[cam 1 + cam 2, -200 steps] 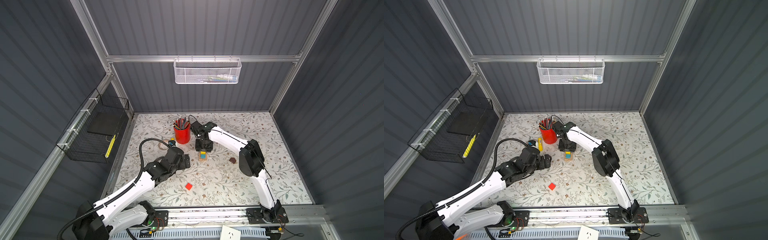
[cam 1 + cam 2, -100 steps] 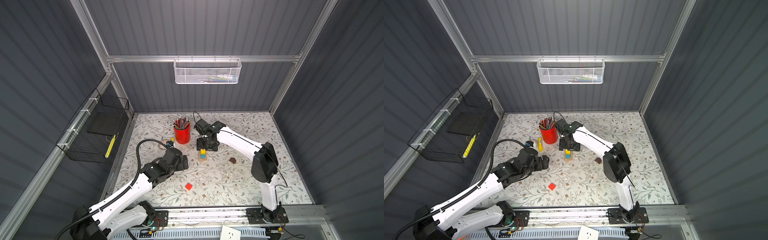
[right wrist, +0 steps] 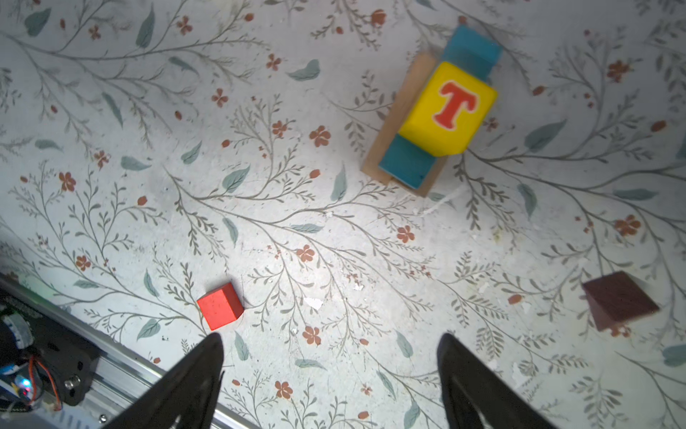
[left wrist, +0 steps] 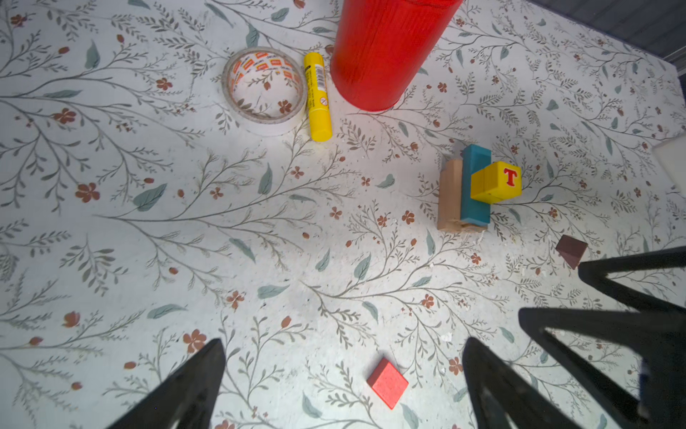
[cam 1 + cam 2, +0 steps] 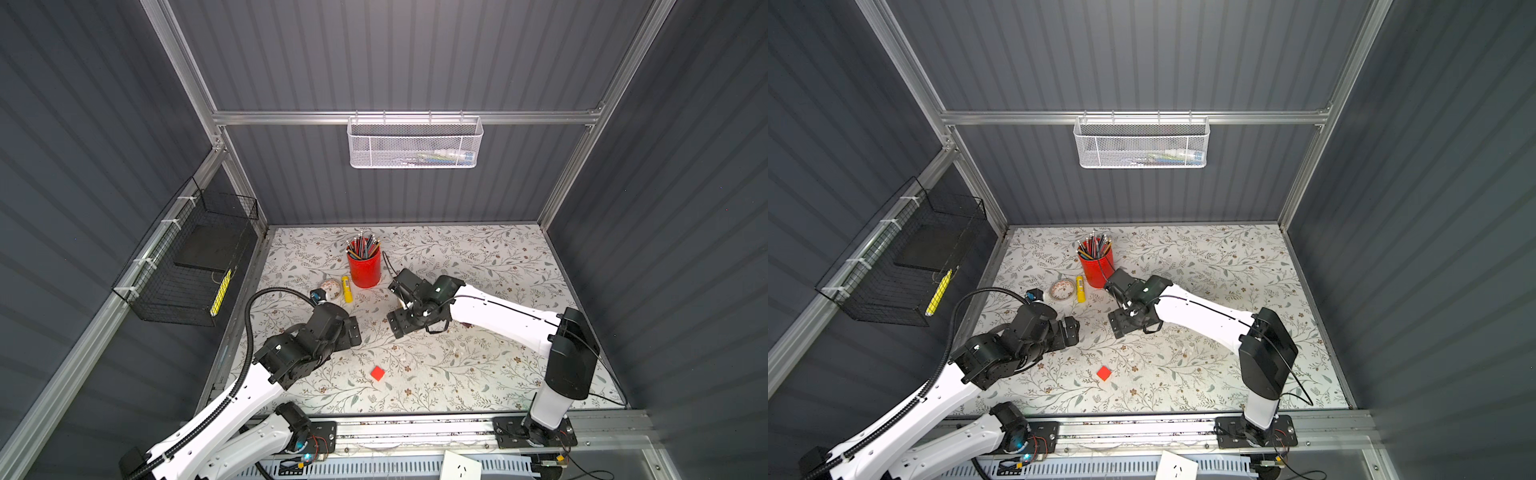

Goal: Build the wood block tower
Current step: 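Lift the right gripper and move it over the red cube, then lower the right gripper onto the red cube and grasp it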

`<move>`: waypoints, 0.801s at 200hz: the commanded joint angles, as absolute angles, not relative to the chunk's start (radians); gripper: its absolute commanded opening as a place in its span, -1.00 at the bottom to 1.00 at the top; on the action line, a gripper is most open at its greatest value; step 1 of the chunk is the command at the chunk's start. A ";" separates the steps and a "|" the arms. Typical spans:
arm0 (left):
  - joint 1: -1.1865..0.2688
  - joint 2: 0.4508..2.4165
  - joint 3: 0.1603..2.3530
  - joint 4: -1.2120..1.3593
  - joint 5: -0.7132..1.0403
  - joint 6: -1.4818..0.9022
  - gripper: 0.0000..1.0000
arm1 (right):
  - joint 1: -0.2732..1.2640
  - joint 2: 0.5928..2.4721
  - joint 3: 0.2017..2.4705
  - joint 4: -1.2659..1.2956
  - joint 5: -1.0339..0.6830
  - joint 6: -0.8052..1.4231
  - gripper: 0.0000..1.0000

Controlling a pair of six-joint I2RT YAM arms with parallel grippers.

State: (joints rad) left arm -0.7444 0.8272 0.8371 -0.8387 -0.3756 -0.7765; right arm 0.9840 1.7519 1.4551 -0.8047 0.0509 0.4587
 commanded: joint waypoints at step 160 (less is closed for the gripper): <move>-0.739 0.609 1.002 -1.276 -0.511 -0.984 0.99 | 1.241 2.053 1.548 -0.786 0.009 0.372 0.23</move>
